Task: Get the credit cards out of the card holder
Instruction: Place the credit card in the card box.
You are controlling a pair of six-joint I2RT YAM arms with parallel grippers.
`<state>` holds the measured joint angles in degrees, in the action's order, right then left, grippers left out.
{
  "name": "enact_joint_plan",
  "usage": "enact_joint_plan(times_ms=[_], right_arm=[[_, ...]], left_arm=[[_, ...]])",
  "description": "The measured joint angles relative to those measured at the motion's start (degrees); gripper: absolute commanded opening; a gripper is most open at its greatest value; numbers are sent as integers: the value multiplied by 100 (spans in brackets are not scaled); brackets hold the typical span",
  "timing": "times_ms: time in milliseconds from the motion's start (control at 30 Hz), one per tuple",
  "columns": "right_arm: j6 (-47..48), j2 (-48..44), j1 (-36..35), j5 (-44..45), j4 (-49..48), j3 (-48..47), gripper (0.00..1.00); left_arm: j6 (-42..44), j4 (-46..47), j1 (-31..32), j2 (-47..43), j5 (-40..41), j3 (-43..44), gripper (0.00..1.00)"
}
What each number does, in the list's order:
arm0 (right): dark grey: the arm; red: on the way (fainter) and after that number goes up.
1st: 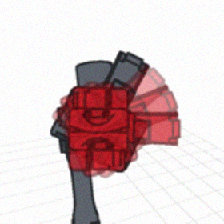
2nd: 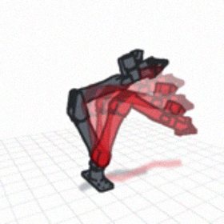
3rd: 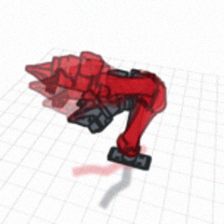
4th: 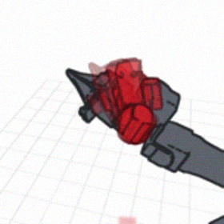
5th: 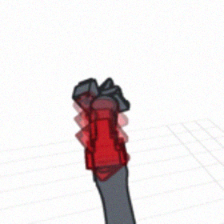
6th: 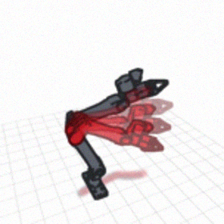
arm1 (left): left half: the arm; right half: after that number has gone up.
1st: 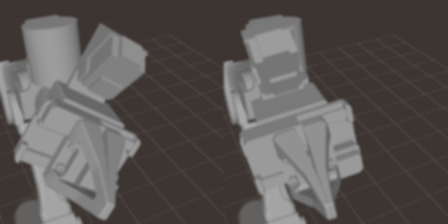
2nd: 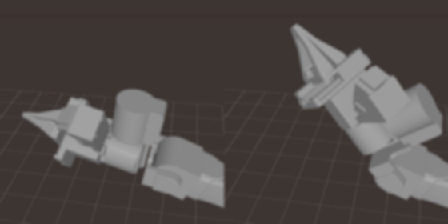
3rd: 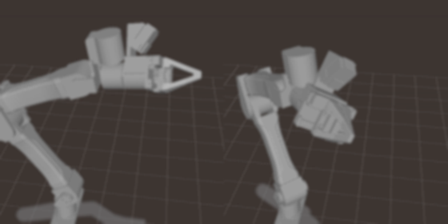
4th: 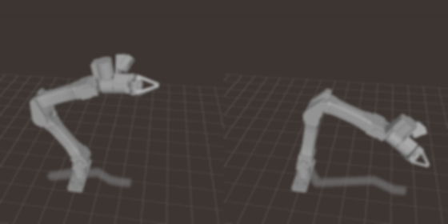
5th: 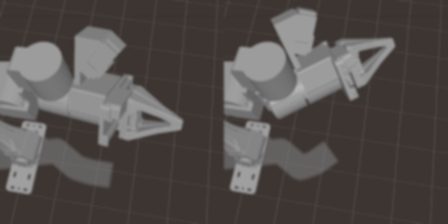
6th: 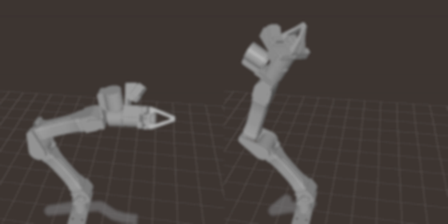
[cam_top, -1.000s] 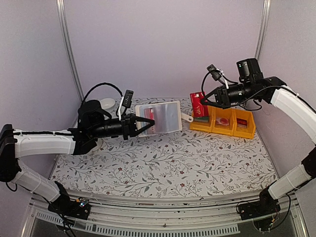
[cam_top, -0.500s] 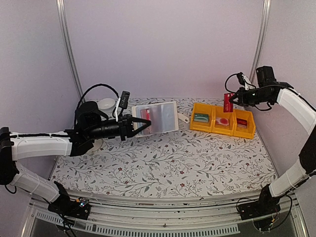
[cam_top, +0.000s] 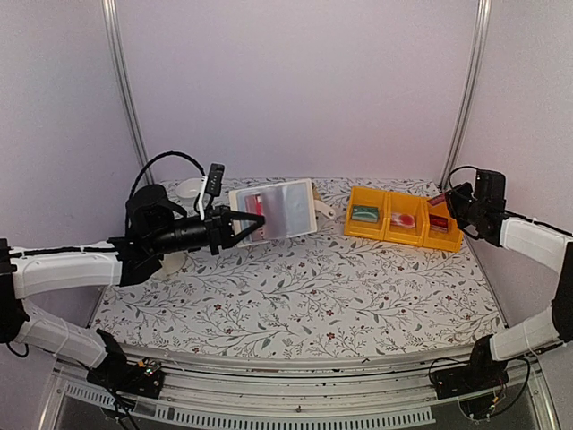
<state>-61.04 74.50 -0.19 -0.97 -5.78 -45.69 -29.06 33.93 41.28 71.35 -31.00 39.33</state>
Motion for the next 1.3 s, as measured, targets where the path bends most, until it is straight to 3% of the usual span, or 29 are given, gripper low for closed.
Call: enact_joint_plan(times_ms=[200, 433, 1300], right_arm=[[-1204, 459, -2, 885, -503, -20, 1], [-1961, 1150, 52, 1335, -595, -55, 1], [-2365, 2887, 179, 1467, -868, -977, 2]], left_arm=[[55, -50, -188, -166, -22, -15, 0], [101, -111, -448, -345, -87, -114, 0], [101, -179, -723, -398, -179, -212, 0]])
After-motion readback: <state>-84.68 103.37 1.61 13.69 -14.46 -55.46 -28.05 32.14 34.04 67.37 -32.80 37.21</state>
